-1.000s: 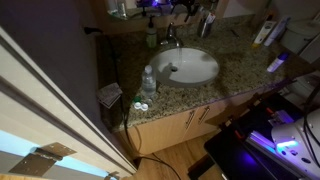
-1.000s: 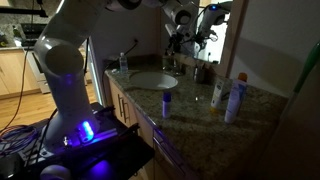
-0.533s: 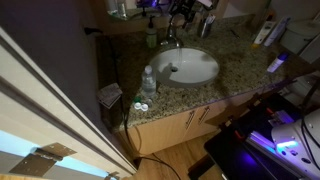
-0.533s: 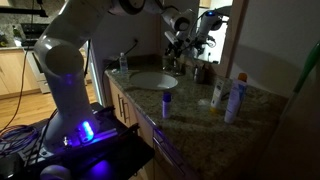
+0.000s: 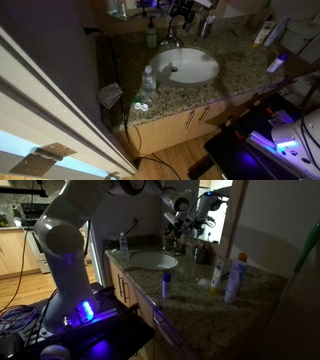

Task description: Pick up the tooth brush wet it and put it back in the holder then close the tap

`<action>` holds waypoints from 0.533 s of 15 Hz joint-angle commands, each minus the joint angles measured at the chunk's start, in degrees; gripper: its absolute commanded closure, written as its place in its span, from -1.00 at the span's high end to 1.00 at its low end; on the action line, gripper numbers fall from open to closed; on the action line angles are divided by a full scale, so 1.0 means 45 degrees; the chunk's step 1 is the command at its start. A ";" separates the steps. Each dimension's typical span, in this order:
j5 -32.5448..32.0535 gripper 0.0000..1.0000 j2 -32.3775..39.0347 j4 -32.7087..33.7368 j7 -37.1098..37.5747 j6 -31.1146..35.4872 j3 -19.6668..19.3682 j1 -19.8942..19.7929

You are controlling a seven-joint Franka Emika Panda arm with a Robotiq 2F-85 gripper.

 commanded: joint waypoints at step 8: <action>-0.0819 0.17 0.0116 0.0336 0.0060 0.0037 0.0155 0.0164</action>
